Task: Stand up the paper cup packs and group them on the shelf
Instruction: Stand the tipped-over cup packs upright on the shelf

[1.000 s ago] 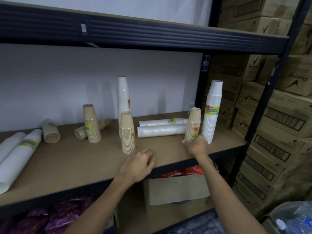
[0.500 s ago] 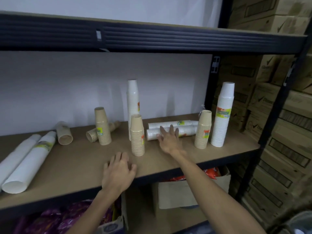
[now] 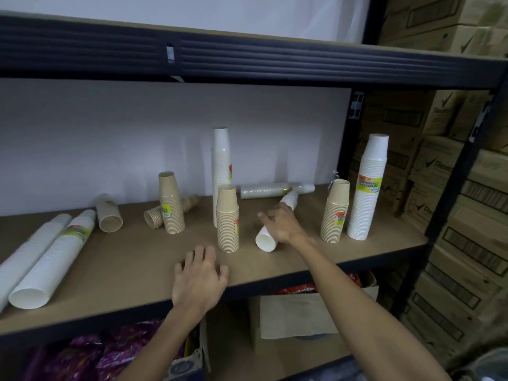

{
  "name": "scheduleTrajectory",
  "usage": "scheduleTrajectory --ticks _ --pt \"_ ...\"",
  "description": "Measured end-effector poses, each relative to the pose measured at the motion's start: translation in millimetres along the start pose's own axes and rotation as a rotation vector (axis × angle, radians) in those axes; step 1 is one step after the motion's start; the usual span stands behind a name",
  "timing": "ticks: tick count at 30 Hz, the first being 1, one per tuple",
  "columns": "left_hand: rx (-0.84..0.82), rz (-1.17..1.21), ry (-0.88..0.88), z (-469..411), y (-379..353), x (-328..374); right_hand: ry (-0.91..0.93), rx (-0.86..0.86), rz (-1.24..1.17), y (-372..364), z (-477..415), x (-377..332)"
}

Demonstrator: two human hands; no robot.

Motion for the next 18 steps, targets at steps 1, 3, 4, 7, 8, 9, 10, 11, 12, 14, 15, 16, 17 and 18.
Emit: scheduleTrajectory --ticks 1,3,4,7,8,9,10,11,12,14,15,16,17,18 --pt "-0.001 0.002 -0.002 0.1 0.0 -0.2 0.017 0.021 -0.018 3.5 3.2 -1.3" --pt "0.0 0.002 -0.004 0.5 -0.5 -0.3 -0.034 0.091 -0.039 13.6 12.5 1.8" --pt "0.002 0.002 -0.005 0.6 -0.7 -0.5 -0.138 0.11 -0.03 17.6 18.7 7.4" --pt "-0.001 0.004 -0.007 1.0 -0.6 -1.1 -0.432 -0.035 -0.18 14.5 27.1 28.0" --pt "-0.002 0.004 -0.008 1.1 -0.7 -1.1 -0.451 -0.102 -0.304 11.0 26.9 30.3" --pt "-0.001 0.004 -0.008 1.0 -0.6 -1.0 -0.464 -0.164 -0.393 9.1 28.4 30.5" --pt "0.002 0.004 -0.008 1.1 -0.3 -0.7 -0.469 -0.213 -0.443 8.6 30.3 30.1" --pt "0.005 0.004 -0.007 1.2 -0.1 -0.4 -0.456 -0.247 -0.493 8.4 32.8 28.3" --pt "0.007 0.005 -0.007 1.2 0.2 -0.1 -0.422 -0.272 -0.555 7.2 34.9 25.6" --pt "0.005 0.005 -0.005 1.3 -0.2 0.1 -0.312 -0.274 -0.651 4.7 35.1 21.6" --pt "0.001 0.002 -0.003 1.4 -0.7 0.0 -0.239 -0.244 -0.672 4.6 31.8 19.7" --pt "-0.003 -0.002 -0.001 1.3 -1.1 0.1 -0.158 -0.185 -0.681 6.2 26.9 17.7" --pt "-0.005 -0.005 0.0 1.4 -1.2 -0.1 -0.08 -0.103 -0.671 9.4 21.6 15.6" --pt "-0.005 -0.008 0.0 1.5 -0.8 0.0 -0.013 -0.017 -0.646 12.7 16.0 14.1"
Point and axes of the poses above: each hand's wrist, its own z-axis away from the middle knuckle, its own y-axis out of the back of the hand, x = y × z, the point moved 7 cm from there along -z, towards the middle knuckle, and after that the axes turned 13 degrees about -x, right-handed, at the moved point
